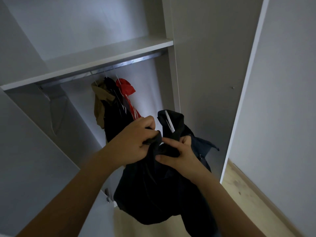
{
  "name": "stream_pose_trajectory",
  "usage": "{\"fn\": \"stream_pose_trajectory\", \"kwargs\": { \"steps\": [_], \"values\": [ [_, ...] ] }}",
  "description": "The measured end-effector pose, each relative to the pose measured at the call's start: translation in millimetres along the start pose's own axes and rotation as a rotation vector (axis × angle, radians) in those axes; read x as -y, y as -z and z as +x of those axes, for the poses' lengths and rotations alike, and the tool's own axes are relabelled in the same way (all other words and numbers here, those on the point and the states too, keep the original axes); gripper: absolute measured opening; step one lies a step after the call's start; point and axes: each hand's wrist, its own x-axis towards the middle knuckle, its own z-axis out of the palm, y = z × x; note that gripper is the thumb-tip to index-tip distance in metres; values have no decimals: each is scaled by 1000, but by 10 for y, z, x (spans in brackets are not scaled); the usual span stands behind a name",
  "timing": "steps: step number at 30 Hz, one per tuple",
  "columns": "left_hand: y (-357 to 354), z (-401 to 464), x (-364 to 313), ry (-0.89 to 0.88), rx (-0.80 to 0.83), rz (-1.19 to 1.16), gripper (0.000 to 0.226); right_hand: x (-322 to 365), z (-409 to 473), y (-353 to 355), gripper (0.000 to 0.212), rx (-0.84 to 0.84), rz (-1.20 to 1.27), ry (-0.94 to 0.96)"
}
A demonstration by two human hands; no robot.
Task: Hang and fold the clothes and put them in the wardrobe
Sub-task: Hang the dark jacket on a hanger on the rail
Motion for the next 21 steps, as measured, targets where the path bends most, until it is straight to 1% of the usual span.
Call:
{"fn": "stream_pose_trajectory", "kwargs": {
  "steps": [1, 3, 4, 7, 9, 10, 11, 13, 14, 17, 18, 20, 21],
  "values": [
    [-3, -21, -15, 30, -35, 14, 22, -8, 13, -35, 37, -19, -27, 22],
    [-39, -67, -37, 136, -105, 17, 10, -44, 59, -83, 12, -105, -45, 42],
    [-64, -93, -54, 222, -152, -3, 7, -60, 77, -97, 7, -139, -42, 40],
    [-146, -200, -123, 482, -298, -150, 13, -92, 91, -147, 12, -202, -28, 23],
    [-210, -260, -152, 596, -335, -293, 8, -113, 83, -174, 17, -262, -46, 5],
    [-244, -281, -158, 641, -337, -402, 5, -127, 86, -177, 18, -291, -52, -6],
    [-271, -295, -164, 672, -329, -539, 7, -137, 90, -174, 18, -312, -56, -17],
    [-310, -329, -157, 731, -306, -788, 18, -149, 102, -147, 18, -331, -59, -41],
    [-319, -342, -151, 751, -305, -853, 22, -152, 105, -132, 18, -327, -55, -48],
    [-361, -390, -125, 735, -338, -886, 24, -160, 90, -115, 18, -283, -30, -66],
    [-369, -408, -120, 720, -343, -925, 28, -163, 78, -116, 18, -270, -23, -71],
    [-391, -428, -113, 719, -362, -1091, 41, -163, 61, -117, 19, -257, -14, -78],
    [-403, -432, -105, 735, -378, -1167, 40, -165, 56, -116, 21, -256, -13, -81]
  ]
}}
